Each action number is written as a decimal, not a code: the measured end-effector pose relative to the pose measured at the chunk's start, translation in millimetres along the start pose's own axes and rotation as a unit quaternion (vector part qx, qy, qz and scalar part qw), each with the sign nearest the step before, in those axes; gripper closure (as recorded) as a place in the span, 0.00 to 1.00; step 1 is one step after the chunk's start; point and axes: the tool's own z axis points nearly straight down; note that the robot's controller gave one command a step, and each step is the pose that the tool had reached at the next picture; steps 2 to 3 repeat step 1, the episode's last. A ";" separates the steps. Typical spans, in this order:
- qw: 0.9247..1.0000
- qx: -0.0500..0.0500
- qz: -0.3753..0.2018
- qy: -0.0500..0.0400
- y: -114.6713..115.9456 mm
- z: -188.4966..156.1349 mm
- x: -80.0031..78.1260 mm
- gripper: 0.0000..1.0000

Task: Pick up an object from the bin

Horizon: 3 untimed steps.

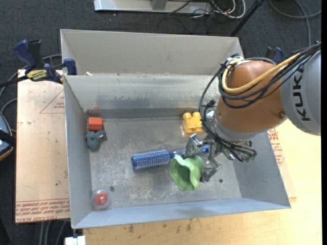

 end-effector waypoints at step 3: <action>1.000 0.000 0.021 -0.001 7.2 -64.4 -10.4 1.00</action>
Offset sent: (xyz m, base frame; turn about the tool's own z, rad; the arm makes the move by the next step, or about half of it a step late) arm 0.0027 0.0104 0.0609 0.0418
